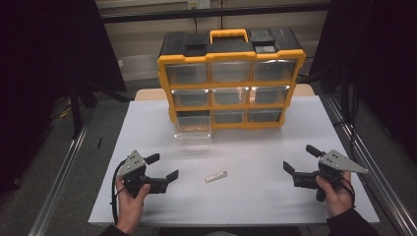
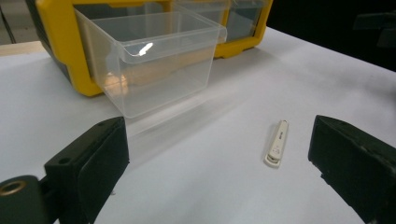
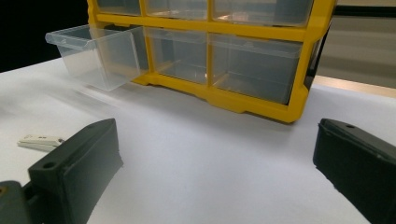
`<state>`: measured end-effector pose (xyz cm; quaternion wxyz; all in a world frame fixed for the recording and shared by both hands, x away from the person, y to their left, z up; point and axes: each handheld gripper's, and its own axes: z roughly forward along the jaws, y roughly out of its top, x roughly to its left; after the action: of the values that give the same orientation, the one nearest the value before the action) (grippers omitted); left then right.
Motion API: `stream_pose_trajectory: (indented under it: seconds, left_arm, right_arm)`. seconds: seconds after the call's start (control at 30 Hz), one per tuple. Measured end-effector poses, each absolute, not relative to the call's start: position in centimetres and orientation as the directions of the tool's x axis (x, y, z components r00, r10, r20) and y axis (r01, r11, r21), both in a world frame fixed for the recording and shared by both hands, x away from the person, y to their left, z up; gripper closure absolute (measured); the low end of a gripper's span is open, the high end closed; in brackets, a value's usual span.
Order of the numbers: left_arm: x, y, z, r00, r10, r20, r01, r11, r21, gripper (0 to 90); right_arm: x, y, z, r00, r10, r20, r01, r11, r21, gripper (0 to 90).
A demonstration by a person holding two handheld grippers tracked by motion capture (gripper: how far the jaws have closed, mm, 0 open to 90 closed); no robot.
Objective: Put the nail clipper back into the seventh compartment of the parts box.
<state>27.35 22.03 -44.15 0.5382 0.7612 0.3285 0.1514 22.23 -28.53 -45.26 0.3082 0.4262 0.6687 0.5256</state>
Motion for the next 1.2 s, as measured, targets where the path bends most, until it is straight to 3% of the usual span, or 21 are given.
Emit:
stream_pose_trajectory:
  seconds: [0.2,0.3,0.63,0.93,1.2]
  left_arm:
    - [27.9,21.1,-44.2,0.786,0.609,-0.112,0.328,-0.255,0.910,4.9]
    - [27.9,20.6,-44.0,0.779,0.624,-0.063,0.306,-0.290,0.907,4.7]
    - [28.6,19.0,-43.8,0.821,0.564,-0.088,0.323,-0.332,0.886,5.0]
    - [29.0,17.2,-43.2,0.847,0.531,-0.027,0.268,-0.382,0.884,5.2]
    - [29.4,16.0,-43.6,0.877,0.479,-0.042,0.279,-0.436,0.856,4.0]
  right_arm:
    - [22.1,-28.6,-45.3,-0.436,0.899,0.051,0.253,0.068,0.965,0.5]
    - [22.1,-28.7,-45.2,-0.436,0.899,0.045,0.247,0.072,0.966,0.5]
    - [22.0,-28.8,-45.2,-0.432,0.901,0.045,0.248,0.071,0.966,0.5]
    - [22.0,-28.8,-45.2,-0.440,0.897,0.041,0.243,0.075,0.967,0.5]
    - [22.0,-28.7,-45.2,-0.450,0.892,0.035,0.240,0.083,0.967,0.5]
